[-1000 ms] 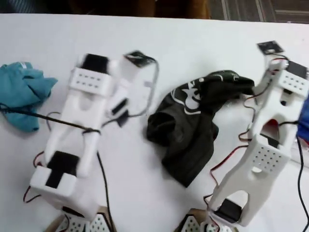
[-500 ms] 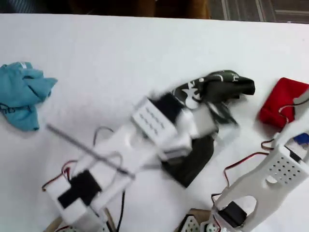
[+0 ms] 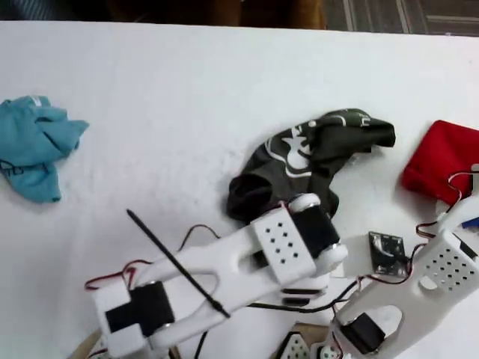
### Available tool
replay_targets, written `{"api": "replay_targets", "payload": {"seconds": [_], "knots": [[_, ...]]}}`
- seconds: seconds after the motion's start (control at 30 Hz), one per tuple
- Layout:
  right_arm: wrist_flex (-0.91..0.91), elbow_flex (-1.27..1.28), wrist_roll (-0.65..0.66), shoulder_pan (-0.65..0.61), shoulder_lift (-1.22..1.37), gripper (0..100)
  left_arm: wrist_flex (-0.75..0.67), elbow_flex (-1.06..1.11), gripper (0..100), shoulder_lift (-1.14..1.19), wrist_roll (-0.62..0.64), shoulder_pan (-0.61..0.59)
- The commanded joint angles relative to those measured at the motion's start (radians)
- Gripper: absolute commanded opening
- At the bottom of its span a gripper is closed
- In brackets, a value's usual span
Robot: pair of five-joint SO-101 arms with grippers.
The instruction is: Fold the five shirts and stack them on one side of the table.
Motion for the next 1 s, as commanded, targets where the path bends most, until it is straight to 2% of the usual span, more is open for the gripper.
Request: {"api": "replay_targets", "payload": {"seconds": [0.0,0.13,0.33,0.53,0.77,0.97], "knots": [[0.022,-0.028,0.011,-0.005,-0.045,23.4,0.012,-0.151,19,0.077,-0.034,-0.114],[0.022,-0.026,0.011,0.002,-0.045,23.4,0.014,-0.274,19,0.118,-0.112,-0.227],[0.022,-0.026,0.006,-0.008,-0.047,23.4,0.014,-0.113,19,0.147,-0.239,-0.117],[0.024,-0.026,0.006,-0.013,-0.047,23.4,0.012,-0.180,19,0.224,-0.281,-0.204],[0.024,-0.026,0.005,-0.024,-0.047,23.4,0.015,-0.404,19,0.476,-0.319,-0.350],[0.024,-0.026,0.005,-0.059,-0.047,23.4,0.017,-0.495,18,0.566,-0.322,-0.374]]}}
